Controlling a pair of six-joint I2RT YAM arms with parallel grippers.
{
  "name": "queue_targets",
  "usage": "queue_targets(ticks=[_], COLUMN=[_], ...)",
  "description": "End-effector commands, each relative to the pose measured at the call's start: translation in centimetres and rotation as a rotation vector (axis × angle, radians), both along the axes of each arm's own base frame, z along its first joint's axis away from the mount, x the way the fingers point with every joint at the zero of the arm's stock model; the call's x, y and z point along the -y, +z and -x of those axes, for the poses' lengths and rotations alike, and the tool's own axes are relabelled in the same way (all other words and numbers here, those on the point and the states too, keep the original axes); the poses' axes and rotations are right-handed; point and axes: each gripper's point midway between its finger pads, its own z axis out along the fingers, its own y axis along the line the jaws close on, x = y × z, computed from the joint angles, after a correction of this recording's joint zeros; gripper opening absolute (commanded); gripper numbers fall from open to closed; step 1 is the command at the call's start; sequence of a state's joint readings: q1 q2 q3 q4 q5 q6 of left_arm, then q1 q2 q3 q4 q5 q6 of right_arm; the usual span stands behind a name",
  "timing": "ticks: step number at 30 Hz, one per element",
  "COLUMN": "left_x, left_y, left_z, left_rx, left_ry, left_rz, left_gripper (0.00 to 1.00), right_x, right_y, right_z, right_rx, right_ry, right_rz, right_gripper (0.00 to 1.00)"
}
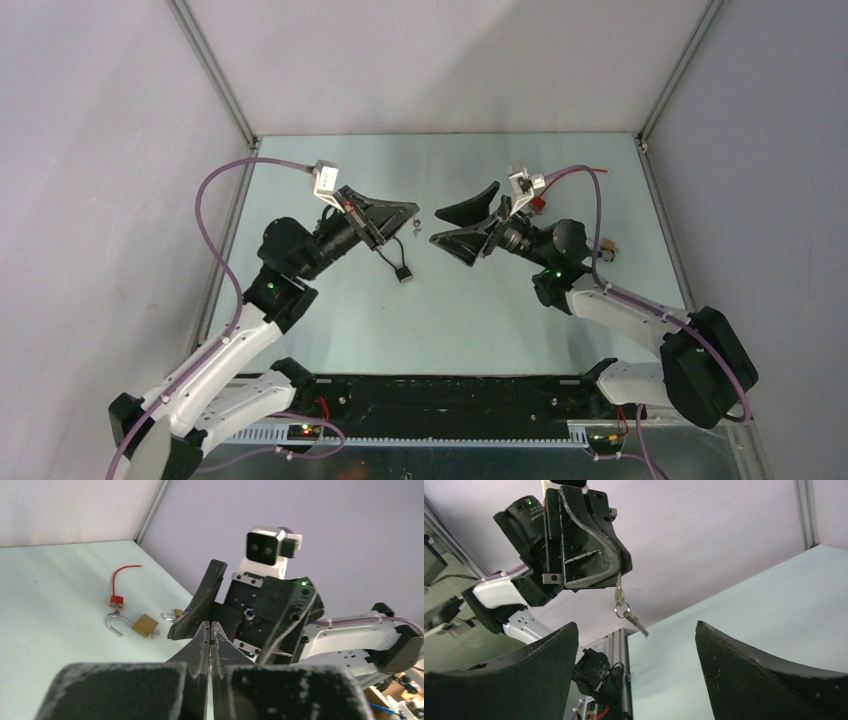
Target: Unlock with the key
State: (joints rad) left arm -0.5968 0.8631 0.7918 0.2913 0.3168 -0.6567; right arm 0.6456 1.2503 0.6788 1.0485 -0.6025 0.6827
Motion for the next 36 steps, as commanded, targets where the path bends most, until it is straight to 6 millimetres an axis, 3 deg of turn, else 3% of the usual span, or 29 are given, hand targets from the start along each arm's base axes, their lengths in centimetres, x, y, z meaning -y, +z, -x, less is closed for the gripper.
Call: queue_targets(ticks=[1, 5, 10, 12, 36], left_x=[0.3, 0.6, 0.9, 1.0, 1.0], left_y=[2.1, 2.2, 1.7, 1.6, 1.6], left_z=[0.8, 1.0, 0.8, 0.8, 0.7], left_rx=[0.027, 0.022, 0.003, -0.004, -0.025], left_ry=[-0.035, -0.051, -0.054, -0.058, -0.052], left_rz=[0.092, 0.105, 0.111, 0.112, 0.134], left_gripper=[0.00, 0.00, 0.00, 0.00, 0.00], right_x=[0.2, 0.2, 0.3, 0.2, -1.7], right_y=[3.3, 3.9, 4.7, 4.9, 3.8], right_z=[0.3, 0.6, 0.9, 1.0, 1.6], right_rx=[0.010, 0.009, 0.012, 0.016, -0.011], right_ry=[0.035, 0.055, 0.088, 0.105, 0.182], right_rz=[-0.090, -0.126, -0.163, -0.168, -0.141], right_gripper=[0.86, 0.75, 0.52, 0.49, 0.25])
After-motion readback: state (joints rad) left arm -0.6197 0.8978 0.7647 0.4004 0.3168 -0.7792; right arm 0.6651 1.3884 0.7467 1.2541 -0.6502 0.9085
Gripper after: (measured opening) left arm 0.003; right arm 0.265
